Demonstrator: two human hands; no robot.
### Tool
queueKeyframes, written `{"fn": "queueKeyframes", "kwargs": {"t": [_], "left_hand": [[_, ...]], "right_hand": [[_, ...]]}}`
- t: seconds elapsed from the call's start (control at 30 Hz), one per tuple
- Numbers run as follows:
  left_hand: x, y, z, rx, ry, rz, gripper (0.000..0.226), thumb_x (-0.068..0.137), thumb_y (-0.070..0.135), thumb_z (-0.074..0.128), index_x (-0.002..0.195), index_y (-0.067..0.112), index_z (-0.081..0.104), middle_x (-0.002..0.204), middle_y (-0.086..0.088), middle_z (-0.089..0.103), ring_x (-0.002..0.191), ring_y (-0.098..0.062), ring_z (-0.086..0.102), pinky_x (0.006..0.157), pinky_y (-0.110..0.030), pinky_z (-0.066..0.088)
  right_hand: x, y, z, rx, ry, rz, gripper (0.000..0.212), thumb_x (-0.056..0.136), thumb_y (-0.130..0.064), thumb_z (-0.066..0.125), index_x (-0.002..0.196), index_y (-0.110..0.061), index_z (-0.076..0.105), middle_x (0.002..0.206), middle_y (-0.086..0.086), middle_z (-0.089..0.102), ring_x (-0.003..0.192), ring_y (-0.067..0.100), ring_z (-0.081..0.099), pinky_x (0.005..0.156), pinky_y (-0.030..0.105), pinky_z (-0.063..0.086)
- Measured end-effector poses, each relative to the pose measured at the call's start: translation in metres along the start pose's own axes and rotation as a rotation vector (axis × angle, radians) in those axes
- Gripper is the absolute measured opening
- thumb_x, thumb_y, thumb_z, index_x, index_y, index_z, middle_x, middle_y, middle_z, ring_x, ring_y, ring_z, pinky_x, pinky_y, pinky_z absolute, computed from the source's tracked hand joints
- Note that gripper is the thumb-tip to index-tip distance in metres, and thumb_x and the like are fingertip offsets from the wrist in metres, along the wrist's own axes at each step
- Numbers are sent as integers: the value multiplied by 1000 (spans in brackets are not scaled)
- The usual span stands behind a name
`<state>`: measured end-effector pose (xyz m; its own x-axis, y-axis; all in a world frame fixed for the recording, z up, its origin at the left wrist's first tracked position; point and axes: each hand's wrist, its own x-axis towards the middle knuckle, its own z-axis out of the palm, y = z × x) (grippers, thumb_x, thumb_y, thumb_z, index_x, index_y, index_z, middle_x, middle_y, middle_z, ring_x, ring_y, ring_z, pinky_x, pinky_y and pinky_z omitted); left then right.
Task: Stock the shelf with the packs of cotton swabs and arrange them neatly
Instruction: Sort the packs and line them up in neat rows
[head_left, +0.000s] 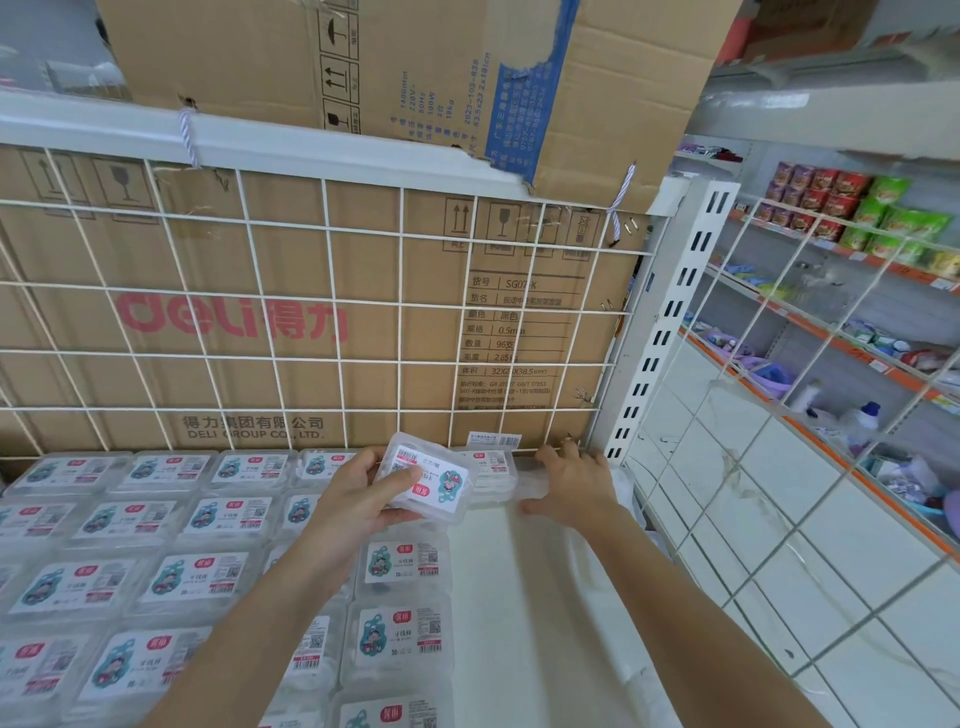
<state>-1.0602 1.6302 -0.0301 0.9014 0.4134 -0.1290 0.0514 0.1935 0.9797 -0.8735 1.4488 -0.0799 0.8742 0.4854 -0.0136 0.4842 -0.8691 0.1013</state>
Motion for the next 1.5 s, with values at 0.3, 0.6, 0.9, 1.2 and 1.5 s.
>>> {"fn": "queueKeyframes", "kwargs": {"t": [0.3,0.6,0.9,1.2,1.5], "left_hand": [[0,1,1,4,-3,12,22,88,12,63,109,7,59,94,-5,74,90,-17,70,69,-25,57],[1,2,1,3,-1,18,23,88,13,62,111,9,59,96,-6,73,90,-17,70,69,-24,57],[4,-1,4,-63,38,-12,26,87,12,63,112,5,56,104,-12,70,92,-21,69,72,-30,59],[-2,2,6,-209,36,-18,27,90,8,58,116,3,54,110,-14,67,97,-24,68,79,-36,58],[-10,1,-1,-229,0,-1,22,92,3,52,114,6,55,105,-13,70,100,-26,66,71,-31,59]], "right_hand": [[3,9,-13,-57,-60,-31,78,68,-58,71,132,-22,44,130,6,45,121,25,44,105,37,29],[7,17,-19,114,-173,-121,69,69,-20,78,128,-20,42,126,4,49,114,24,50,91,30,36],[-20,16,-50,1104,-17,-126,55,75,-15,77,119,-26,45,122,-2,55,112,15,54,90,29,48],[-62,-25,-74,2174,-208,-38,45,95,-42,33,125,-15,52,104,18,68,86,28,68,66,27,57],[-73,-41,-67,2011,-17,64,30,80,-21,68,109,-17,62,111,13,67,95,24,67,69,28,53]]}}
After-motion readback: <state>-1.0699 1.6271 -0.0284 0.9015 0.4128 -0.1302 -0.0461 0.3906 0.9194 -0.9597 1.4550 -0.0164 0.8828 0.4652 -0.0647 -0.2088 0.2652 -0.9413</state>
